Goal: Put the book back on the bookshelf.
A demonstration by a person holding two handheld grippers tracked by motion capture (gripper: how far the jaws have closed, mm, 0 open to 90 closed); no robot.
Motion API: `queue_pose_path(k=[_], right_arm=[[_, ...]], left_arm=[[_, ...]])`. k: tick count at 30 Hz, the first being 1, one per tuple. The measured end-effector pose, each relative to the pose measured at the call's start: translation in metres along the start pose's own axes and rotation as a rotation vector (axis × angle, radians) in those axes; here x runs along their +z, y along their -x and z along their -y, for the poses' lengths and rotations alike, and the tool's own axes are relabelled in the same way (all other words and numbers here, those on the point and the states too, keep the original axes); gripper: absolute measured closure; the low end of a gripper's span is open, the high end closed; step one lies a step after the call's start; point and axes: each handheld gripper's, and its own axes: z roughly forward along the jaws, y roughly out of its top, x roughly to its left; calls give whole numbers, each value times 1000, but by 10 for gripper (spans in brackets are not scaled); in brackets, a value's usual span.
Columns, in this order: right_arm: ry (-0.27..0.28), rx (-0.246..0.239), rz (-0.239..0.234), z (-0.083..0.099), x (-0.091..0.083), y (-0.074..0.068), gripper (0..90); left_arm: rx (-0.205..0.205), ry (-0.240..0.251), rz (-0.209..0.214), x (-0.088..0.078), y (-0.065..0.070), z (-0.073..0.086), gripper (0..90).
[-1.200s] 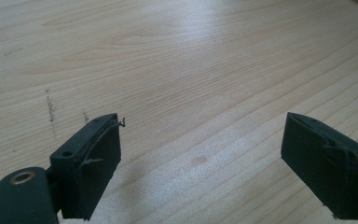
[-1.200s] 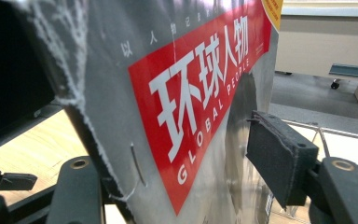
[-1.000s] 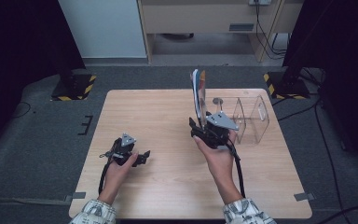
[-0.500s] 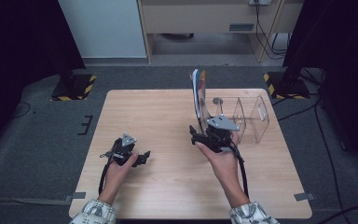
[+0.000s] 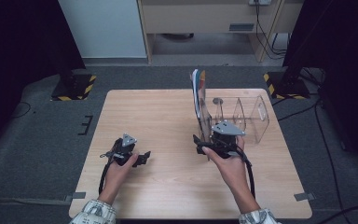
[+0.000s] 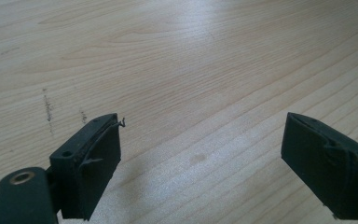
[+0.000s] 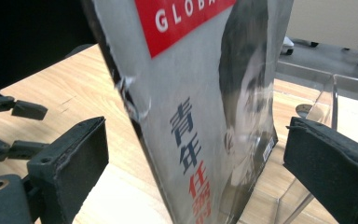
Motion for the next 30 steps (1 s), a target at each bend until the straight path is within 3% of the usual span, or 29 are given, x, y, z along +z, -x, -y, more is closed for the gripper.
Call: queue_pose_path(k=[8,22,30], right_arm=[[-17,-5,-43,13,-9,2,64],[-48,-32,-67,29,-17,4,66],[-62,-37,-66,41,-28,12,68]], left_arm=[[7,-6,0,0,1,0,112],[10,-10,-2,0,1,0,112],[13,-10,-2,1,1,0,112]])
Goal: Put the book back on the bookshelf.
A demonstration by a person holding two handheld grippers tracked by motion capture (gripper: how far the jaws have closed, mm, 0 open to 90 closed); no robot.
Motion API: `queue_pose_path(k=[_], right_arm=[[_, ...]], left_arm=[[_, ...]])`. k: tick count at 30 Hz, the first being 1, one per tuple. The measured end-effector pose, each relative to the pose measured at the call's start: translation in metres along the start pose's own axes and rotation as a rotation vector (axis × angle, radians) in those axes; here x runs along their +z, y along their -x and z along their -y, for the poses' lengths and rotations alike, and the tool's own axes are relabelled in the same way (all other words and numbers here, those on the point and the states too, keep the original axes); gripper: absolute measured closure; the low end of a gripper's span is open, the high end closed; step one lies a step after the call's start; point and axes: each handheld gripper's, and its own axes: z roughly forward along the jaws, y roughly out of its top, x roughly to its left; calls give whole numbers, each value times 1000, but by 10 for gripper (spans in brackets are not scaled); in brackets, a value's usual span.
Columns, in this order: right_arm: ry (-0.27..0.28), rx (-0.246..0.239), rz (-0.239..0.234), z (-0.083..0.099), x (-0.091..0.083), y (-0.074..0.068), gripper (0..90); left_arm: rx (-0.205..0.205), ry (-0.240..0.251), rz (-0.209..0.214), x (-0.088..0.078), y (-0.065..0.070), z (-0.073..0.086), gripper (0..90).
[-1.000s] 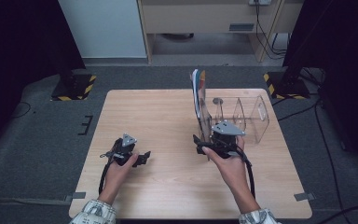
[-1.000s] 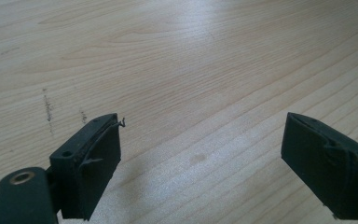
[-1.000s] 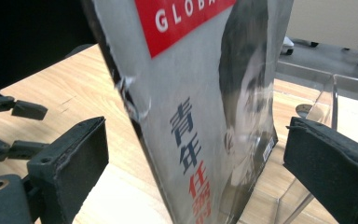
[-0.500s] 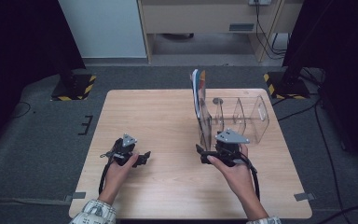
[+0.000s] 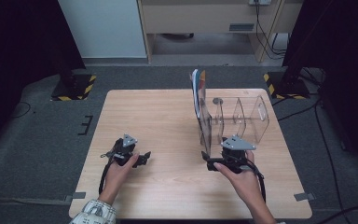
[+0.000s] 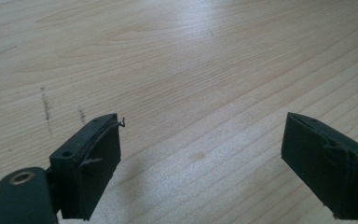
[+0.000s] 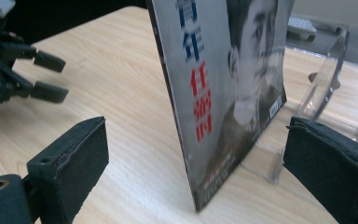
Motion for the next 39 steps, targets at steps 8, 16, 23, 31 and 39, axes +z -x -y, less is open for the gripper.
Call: queue_pose_path(k=[8,16,23,31,39], right_arm=[[-32,-4,14,17,-9,12,68],[-67,-13,36,23,-15,22,67],[-101,19,45,29,-12,30,66],[-243,48,2,45,-4,42,53],[-280,67,5,59,-1,54,53]], left_arm=[[0,2,-6,0,1,0,112],[1,-3,-4,1,1,0,112],[4,-8,-2,1,1,1,111],[6,-10,-4,1,1,1,111],[8,-11,-5,1,1,1,111]])
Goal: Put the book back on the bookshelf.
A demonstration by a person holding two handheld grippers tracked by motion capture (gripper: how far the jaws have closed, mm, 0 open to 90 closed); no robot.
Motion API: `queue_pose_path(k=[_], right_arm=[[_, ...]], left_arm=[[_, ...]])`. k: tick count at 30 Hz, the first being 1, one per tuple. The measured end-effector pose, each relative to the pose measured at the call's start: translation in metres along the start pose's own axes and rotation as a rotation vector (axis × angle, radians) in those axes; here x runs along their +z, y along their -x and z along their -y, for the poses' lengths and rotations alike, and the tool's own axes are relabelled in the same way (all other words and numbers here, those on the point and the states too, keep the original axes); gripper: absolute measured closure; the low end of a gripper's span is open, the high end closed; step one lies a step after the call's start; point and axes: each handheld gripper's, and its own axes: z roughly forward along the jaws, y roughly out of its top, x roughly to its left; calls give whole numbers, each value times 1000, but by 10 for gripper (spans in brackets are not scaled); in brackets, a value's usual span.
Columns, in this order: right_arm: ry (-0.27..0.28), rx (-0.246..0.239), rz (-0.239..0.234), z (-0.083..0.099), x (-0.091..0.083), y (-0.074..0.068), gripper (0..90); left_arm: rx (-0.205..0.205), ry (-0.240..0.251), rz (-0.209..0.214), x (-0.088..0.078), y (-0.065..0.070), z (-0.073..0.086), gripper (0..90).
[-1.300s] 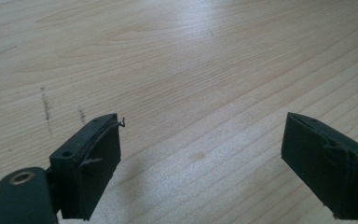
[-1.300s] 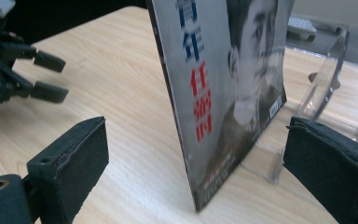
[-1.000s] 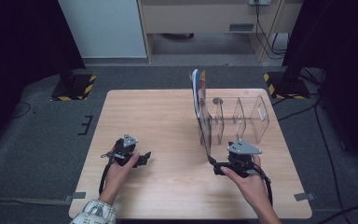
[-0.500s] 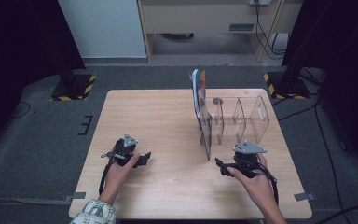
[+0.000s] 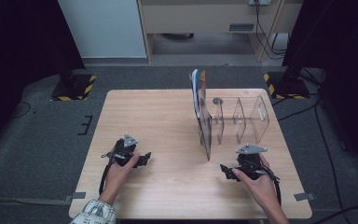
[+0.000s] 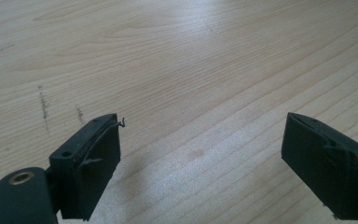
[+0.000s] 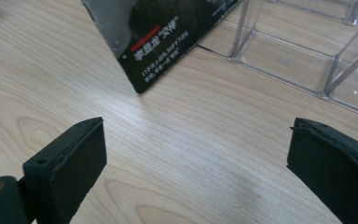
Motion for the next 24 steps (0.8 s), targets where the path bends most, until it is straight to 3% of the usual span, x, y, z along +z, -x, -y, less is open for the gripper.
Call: queue_pose_path(k=[7,16,24], right_arm=[[-23,12,9,7,9,9,59],[-6,53,36,11,10,26,70],[6,70,46,11,14,32,72]], left_arm=[[0,1,2,1,1,0,111],[6,-11,6,2,2,0,109],[7,-15,4,2,1,0,108]])
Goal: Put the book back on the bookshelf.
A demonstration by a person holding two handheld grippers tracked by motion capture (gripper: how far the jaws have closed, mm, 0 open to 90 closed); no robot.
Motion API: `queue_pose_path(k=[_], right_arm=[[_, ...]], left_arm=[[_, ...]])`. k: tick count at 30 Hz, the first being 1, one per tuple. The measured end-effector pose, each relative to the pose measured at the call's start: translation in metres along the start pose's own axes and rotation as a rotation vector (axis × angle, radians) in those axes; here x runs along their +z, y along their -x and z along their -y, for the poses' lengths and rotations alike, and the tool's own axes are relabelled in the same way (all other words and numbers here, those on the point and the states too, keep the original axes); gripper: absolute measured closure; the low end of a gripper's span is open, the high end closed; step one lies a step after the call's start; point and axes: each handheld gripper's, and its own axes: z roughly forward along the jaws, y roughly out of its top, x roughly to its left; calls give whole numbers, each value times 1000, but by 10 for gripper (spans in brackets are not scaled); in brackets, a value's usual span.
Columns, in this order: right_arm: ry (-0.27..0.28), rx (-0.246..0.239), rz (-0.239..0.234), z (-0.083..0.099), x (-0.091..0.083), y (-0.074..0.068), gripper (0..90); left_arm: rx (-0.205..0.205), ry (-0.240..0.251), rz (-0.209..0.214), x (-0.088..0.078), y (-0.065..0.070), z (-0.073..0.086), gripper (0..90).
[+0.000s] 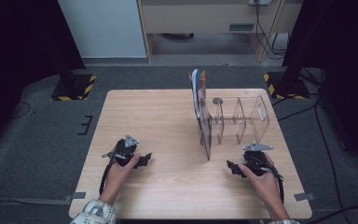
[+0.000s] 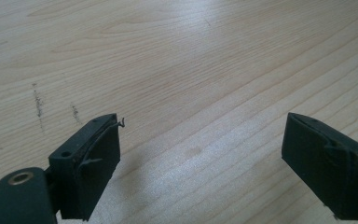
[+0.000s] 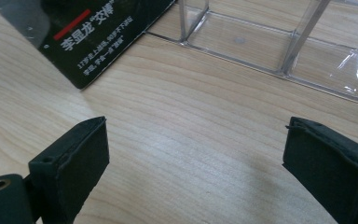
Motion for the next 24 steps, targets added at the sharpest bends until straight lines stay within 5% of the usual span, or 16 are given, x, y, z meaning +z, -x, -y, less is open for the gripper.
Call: queue_pose_path(k=[11,24], right_arm=[[8,42,23,-1,9,10,73],[-31,33,49,1,17,7,64]], left_arm=[[2,-10,0,1,1,0,103],[-14,-44,-22,5,-1,3,67]])
